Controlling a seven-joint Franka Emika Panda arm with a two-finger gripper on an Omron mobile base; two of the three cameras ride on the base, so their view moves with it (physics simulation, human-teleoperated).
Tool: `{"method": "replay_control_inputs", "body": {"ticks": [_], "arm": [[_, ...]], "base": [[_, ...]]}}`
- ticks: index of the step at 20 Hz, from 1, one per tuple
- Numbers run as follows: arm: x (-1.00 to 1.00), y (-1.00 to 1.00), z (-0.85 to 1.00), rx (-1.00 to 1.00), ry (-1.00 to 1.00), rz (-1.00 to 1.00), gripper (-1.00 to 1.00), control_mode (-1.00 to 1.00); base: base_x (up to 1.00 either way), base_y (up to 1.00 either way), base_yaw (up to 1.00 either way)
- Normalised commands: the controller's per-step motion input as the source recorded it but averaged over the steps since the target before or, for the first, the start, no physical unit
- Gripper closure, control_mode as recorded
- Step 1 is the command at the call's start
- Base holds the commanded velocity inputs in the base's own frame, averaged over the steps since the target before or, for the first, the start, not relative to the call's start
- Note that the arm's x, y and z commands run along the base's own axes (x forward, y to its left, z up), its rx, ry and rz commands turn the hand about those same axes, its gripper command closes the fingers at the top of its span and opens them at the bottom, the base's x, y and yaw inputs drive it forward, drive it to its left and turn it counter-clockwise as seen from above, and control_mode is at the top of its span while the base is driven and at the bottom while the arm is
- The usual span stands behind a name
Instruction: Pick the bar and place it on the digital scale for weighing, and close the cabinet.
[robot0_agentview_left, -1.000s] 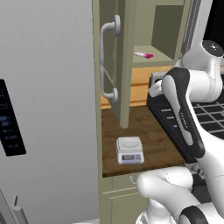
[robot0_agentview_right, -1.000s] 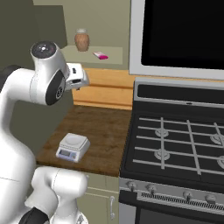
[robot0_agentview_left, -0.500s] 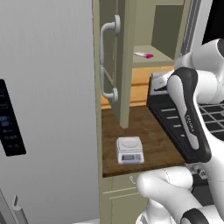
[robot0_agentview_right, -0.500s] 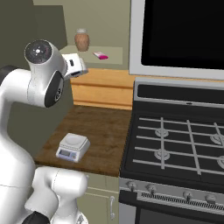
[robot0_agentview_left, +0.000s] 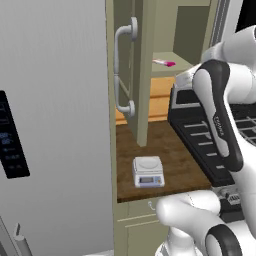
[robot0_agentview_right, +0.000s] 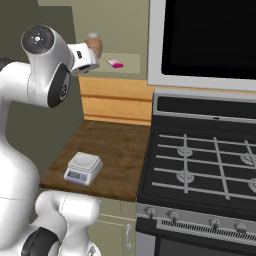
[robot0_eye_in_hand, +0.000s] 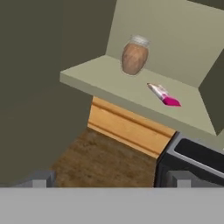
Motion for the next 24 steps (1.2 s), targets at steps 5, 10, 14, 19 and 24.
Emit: {"method": "replay_control_inputs", "body": {"ticks": [5, 10, 14, 19, 24], "arm": [[0.0, 0.0, 0.56, 0.0, 0.0, 0.0, -1.0, -1.0], [0.12, 0.0, 0.12, 0.0, 0.02, 0.01, -1.0, -1.0], [0.14, 0.0, -0.48, 0.0, 0.0, 0.01, -1.0, -1.0], [0.41, 0.0, -0.19, 0.0, 0.0, 0.0, -1.0, -1.0], [0.43, -0.01, -0.24, 0.0, 0.0, 0.0, -1.0, -1.0]], "base": [[0.0, 0.0, 0.0], [0.0, 0.0, 0.0], [0.0, 0.0, 0.0], [0.0, 0.0, 0.0], [0.0, 0.0, 0.0]]}}
